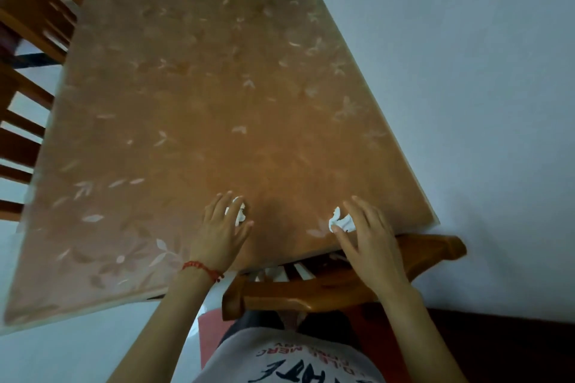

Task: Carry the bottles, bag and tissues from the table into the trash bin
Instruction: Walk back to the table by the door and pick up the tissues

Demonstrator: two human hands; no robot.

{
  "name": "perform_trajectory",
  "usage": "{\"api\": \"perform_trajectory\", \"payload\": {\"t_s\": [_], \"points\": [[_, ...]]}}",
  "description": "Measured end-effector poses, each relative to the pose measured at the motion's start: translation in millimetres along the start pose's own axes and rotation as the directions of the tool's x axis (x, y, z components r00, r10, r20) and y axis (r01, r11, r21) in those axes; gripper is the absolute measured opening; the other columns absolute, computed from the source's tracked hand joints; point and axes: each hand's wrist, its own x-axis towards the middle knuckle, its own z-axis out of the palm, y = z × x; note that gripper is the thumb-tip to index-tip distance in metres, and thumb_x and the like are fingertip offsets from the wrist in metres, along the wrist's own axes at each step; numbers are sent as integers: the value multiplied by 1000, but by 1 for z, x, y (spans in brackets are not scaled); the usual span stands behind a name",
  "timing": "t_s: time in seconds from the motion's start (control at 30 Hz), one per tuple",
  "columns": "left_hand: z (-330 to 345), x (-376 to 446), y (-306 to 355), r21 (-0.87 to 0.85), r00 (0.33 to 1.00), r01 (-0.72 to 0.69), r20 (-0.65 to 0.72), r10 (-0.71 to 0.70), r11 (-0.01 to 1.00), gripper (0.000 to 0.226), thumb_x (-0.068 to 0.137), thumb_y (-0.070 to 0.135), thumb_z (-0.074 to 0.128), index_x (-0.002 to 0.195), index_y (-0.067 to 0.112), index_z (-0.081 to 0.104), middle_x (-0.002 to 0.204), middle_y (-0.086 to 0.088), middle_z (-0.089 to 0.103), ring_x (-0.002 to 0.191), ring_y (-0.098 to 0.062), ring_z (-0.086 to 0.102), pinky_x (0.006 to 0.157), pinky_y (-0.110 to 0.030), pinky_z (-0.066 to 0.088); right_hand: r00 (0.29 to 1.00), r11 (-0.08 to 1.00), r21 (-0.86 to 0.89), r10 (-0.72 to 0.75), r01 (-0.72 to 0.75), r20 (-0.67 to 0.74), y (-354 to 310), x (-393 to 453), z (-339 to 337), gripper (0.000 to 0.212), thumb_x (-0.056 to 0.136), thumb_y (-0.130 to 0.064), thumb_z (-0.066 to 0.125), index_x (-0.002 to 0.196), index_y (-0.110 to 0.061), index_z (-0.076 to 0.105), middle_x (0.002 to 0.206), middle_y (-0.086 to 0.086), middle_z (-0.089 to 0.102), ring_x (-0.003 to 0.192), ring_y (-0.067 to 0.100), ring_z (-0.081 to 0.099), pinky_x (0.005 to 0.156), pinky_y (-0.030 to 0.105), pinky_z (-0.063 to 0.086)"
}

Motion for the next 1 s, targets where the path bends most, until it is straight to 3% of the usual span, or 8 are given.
{"api": "perform_trajectory", "payload": {"t_s": [0.2, 0.33, 0.5, 0.67, 0.77, 0.83, 0.93, 1.0], "points": [[15, 19, -10, -150, 987, 163, 25, -161, 975, 44, 83, 14, 65, 122, -3, 53, 128, -25, 51, 120, -42, 44, 101, -50, 38, 995, 999, -11, -35, 36, 90, 9, 20, 7, 50, 91, -39, 50, 133, -13, 44, 141, 7, 43, 128, 22, 40, 100, 36, 39], [26, 36, -12, -228, 932, 361, 72, -355, 904, 45, 81, 16, 67, 120, -2, 52, 125, -21, 51, 102, -36, 53, 78, -34, 42, 995, 1000, 1, -19, 19, 94, 17, 33, 3, 53, 90, -43, 47, 133, -13, 46, 141, 8, 44, 127, 23, 41, 98, 35, 38], [40, 50, -13, -207, 871, 490, 148, -468, 847, 50, 81, 19, 67, 123, -1, 49, 126, -22, 47, 107, -37, 49, 87, -39, 42, 995, 1000, -27, 18, -15, 100, 31, 39, 2, 49, 90, -35, 51, 135, -15, 43, 144, 5, 40, 130, 21, 37, 94, 25, 29], [48, 62, -16, -297, 837, 545, 135, -530, 784, 45, 75, 11, 72, 113, -4, 56, 115, -25, 53, 104, -39, 50, 85, -39, 41, 992, 999, -27, 36, -33, 122, 37, 40, 6, 48, 89, -32, 55, 132, -12, 46, 142, 8, 43, 128, 25, 40, 95, 30, 33], [52, 61, -15, -359, 755, 651, 216, -619, 668, 19, 82, 8, 64, 94, -5, 61, 98, -25, 56, 110, -40, 50, 90, -37, 39, 991, 999, -13, 43, -41, 128, 38, 40, 6, 47, 90, -30, 55, 132, -13, 46, 142, 8, 43, 128, 24, 40, 95, 30, 33], [53, 59, -12, -408, 672, 731, 293, -680, 547, 20, 86, 13, 59, 92, -5, 60, 96, -25, 59, 108, -42, 52, 92, -42, 42, 990, 999, 20, 48, -51, 135, 38, 42, 6, 46, 90, -29, 54, 132, -12, 46, 143, 8, 42, 129, 24, 39, 96, 30, 34], [54, 61, -16, -522, 736, 645, 226, -639, 559, 27, 79, 21, 69, 91, -2, 64, 90, -20, 64, 82, -29, 56, 73, -33, 42, 985, 994, 60, 79, -89, 152, 39, 45, 8, 47, 91, -30, 52, 134, -13, 44, 144, 6, 39, 130, 21, 36, 98, 29, 33], [51, 61, -17, -547, 739, 637, 233, -632, 543, 24, 76, 18, 72, 84, -3, 64, 80, -19, 62, 77, -27, 55, 66, -28, 39, 979, 985, 98, 123, -140, 164, 40, 48, 11, 47, 91, -31, 52, 134, -13, 44, 143, 5, 40, 129, 19, 36, 98, 29, 34]]}}
